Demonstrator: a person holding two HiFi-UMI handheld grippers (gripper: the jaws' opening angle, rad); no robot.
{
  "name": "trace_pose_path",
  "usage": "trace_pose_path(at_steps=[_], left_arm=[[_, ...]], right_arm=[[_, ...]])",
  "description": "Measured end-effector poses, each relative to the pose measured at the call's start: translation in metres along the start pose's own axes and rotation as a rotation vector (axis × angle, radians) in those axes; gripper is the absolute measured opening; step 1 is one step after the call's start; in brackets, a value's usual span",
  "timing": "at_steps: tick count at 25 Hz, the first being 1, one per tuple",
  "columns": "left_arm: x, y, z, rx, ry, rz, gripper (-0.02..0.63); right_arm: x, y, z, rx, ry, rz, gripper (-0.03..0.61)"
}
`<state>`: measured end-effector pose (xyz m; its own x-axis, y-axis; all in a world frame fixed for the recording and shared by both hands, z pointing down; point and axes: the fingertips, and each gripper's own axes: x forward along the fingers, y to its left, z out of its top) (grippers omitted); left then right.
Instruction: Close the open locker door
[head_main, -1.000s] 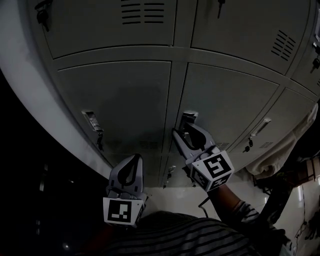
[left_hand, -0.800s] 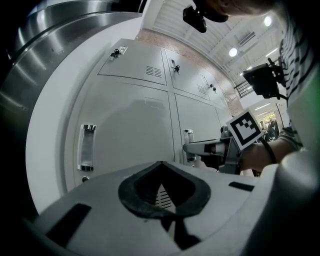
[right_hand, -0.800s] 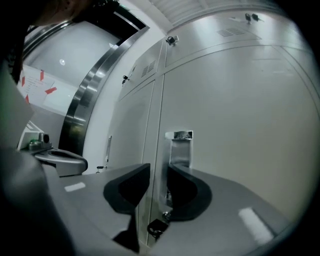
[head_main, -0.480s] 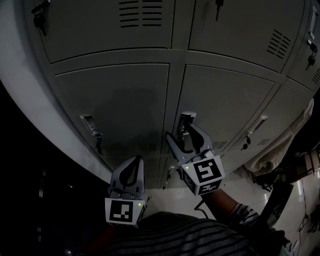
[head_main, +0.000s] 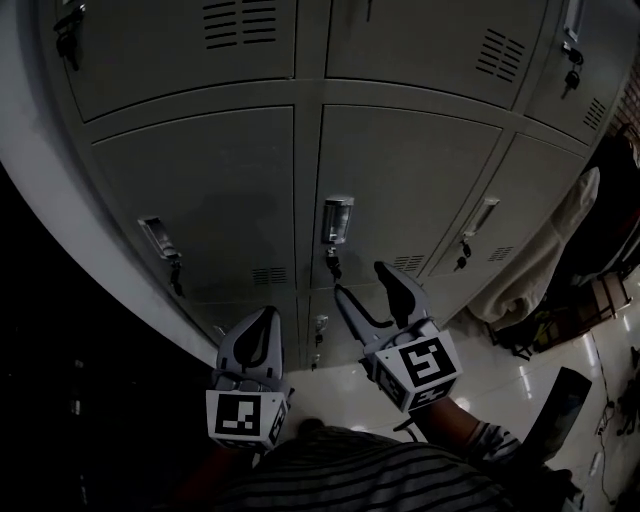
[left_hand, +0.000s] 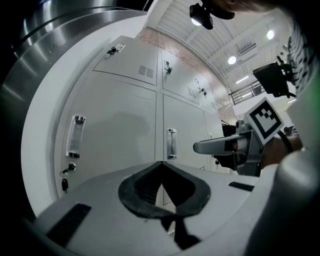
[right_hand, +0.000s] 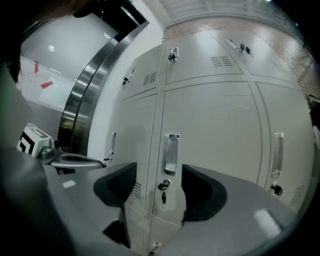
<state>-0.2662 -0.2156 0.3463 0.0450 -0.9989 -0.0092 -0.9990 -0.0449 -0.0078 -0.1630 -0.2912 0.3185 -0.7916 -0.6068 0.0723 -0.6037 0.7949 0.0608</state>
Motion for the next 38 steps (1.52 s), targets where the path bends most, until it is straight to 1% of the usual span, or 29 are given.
trace_pose_path(at_steps=[4,9,14,19,23,25,28,29,30,31,34,38], left_arm=[[-0.017,-0.039,0.004,0.003,-0.006,-0.014,0.003],[-0.058,-0.103,0.004,0.000,0.000,0.009,0.003],[-0.111,-0.174,-0.004,-0.033,0.036,0.035,0.003],[-0.159,-0.219,-0.010,-0.024,0.070,0.054,0.003],[-0.183,-0.234,-0.007,0.000,0.074,0.061,0.003],[-0.190,-0.236,-0.005,0.005,0.073,0.060,0.003],[-0.198,-0.235,-0.001,0.011,0.070,0.052,0.003],[-0.200,-0.233,0.001,0.011,0.067,0.050,0.003],[-0.202,-0.231,0.002,0.010,0.066,0.046,0.003],[-0.205,-0.229,0.003,0.007,0.065,0.041,0.003],[-0.211,-0.224,0.004,0.003,0.066,0.020,0.003],[-0.217,-0.215,0.004,-0.011,0.067,0.002,0.003]], right_arm=[[-0.056,-0.004,-0.011,0.006,0.010,-0.015,0.272],[-0.150,-0.006,-0.021,0.032,0.016,-0.034,0.258],[-0.246,-0.008,-0.036,0.066,0.035,-0.008,0.221],[-0.310,0.002,-0.047,0.105,0.053,-0.001,0.191],[-0.332,0.017,-0.047,0.111,0.041,0.023,0.171],[-0.338,0.023,-0.044,0.117,0.030,0.014,0.150],[-0.342,0.032,-0.037,0.137,0.013,-0.011,0.098],[-0.342,0.036,-0.035,0.141,0.007,-0.015,0.072],[-0.342,0.042,-0.034,0.143,0.006,-0.014,0.027],[-0.342,0.048,-0.033,0.144,0.012,-0.008,0.002],[-0.339,0.065,-0.032,0.133,0.027,0.011,0.000],[-0.327,0.075,-0.032,0.111,0.009,0.023,0.000]])
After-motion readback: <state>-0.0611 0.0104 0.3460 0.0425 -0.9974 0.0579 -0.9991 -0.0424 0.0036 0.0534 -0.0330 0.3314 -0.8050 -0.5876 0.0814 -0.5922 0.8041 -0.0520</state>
